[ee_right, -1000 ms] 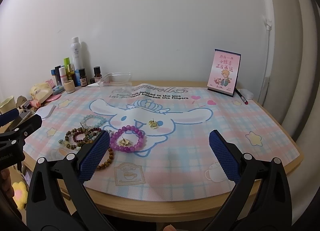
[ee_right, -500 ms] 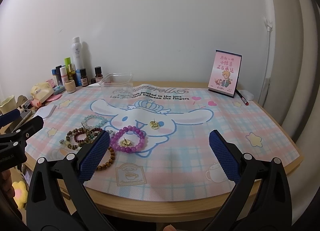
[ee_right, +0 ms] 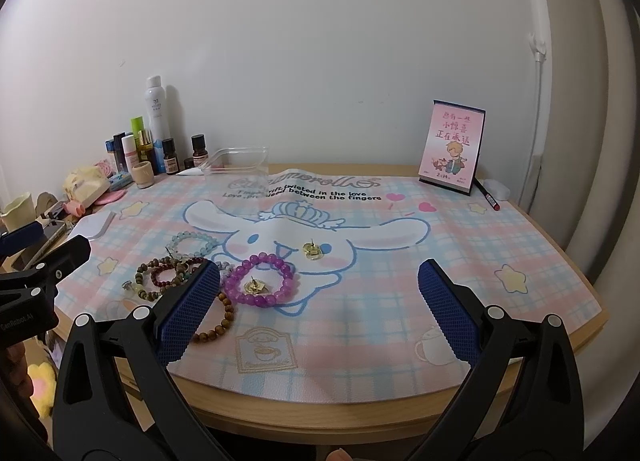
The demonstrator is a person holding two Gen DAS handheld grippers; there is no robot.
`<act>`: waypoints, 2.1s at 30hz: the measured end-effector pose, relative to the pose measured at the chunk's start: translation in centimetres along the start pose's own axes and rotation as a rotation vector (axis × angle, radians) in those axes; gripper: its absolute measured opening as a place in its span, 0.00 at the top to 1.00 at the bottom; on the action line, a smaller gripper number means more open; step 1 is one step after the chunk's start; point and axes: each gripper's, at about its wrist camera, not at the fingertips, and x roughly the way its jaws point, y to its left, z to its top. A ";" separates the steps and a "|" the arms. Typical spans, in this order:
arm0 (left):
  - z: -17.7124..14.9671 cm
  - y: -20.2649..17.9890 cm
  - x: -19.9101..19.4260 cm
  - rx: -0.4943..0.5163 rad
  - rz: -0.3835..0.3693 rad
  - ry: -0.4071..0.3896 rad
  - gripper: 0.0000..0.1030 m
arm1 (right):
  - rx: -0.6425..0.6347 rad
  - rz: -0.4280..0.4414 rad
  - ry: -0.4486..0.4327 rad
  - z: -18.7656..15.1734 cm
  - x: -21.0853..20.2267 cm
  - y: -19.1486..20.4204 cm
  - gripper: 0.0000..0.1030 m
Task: Organize jewelry
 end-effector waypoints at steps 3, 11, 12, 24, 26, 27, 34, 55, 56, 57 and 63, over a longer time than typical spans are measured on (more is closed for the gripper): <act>0.1 0.0 -0.1 0.002 0.004 -0.003 0.04 | 0.001 -0.005 -0.002 0.0 0.0 0.0 0.08; 0.7 1.5 0.5 -0.016 0.002 0.000 0.04 | 0.009 -0.021 0.024 0.3 0.9 -1.0 0.08; 0.8 1.8 0.7 -0.017 0.004 0.004 0.04 | 0.014 -0.023 0.028 0.4 1.1 -1.1 0.08; 1.2 5.2 3.4 -0.003 -0.057 0.070 0.24 | 0.049 0.067 0.087 1.4 3.7 -2.6 0.33; 1.2 5.5 4.2 0.004 -0.101 0.094 0.33 | 0.070 0.094 0.135 1.2 4.8 -2.8 0.41; 1.2 5.8 4.7 0.003 -0.130 0.114 0.36 | 0.073 0.111 0.154 1.0 5.3 -2.9 0.48; 1.1 5.2 8.6 0.051 -0.300 0.263 0.50 | 0.064 0.235 0.251 0.8 8.0 -2.4 0.62; 0.3 4.0 13.7 0.080 -0.352 0.435 0.67 | -0.031 0.250 0.413 0.7 13.3 -0.4 0.78; 0.3 3.9 13.8 0.088 -0.351 0.436 0.67 | -0.032 0.244 0.418 0.6 13.4 -0.3 0.78; 0.3 3.7 13.8 0.099 -0.348 0.437 0.67 | -0.038 0.240 0.425 0.5 13.6 -0.2 0.78; 0.0 2.1 13.9 0.208 -0.286 0.443 0.67 | -0.048 0.225 0.429 0.4 13.9 0.0 0.85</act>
